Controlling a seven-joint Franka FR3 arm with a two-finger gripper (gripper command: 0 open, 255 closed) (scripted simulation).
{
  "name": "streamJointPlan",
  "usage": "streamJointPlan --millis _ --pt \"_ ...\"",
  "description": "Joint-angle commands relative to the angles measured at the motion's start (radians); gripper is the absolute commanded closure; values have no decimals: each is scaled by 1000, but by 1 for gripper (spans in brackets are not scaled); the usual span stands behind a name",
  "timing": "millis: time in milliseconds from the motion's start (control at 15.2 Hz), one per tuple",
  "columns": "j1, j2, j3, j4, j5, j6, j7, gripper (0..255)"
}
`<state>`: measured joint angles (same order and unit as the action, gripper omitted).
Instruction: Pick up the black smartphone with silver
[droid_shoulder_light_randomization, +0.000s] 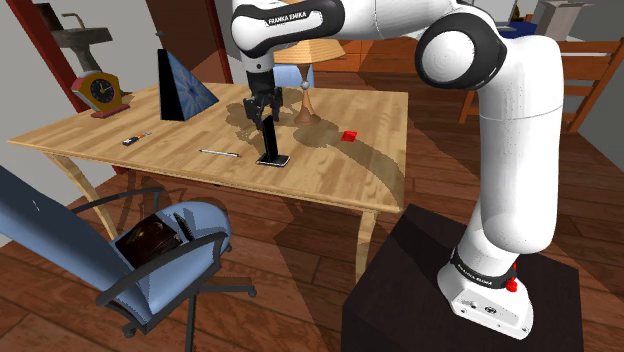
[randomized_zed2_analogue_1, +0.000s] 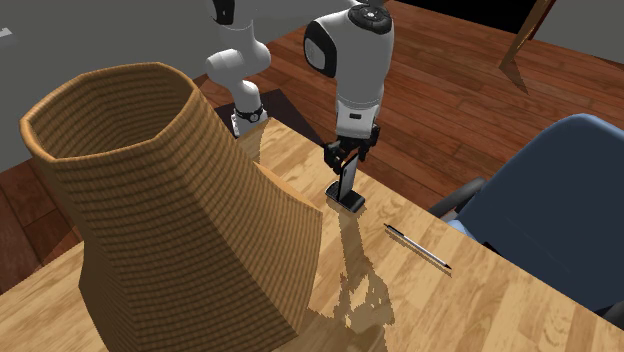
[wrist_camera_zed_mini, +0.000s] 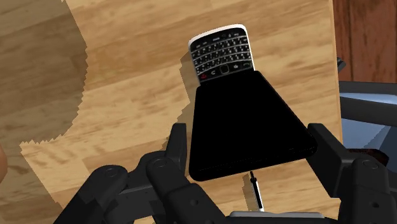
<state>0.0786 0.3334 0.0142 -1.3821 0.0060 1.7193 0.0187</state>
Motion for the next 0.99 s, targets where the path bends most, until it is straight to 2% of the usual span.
streamJointPlan --millis 0,330,924 --pt "0 1 0 -3 0 1 0 255" --pt "0 3 0 3 0 -3 0 255" --pt "1 29 0 164 0 -138 1 255"
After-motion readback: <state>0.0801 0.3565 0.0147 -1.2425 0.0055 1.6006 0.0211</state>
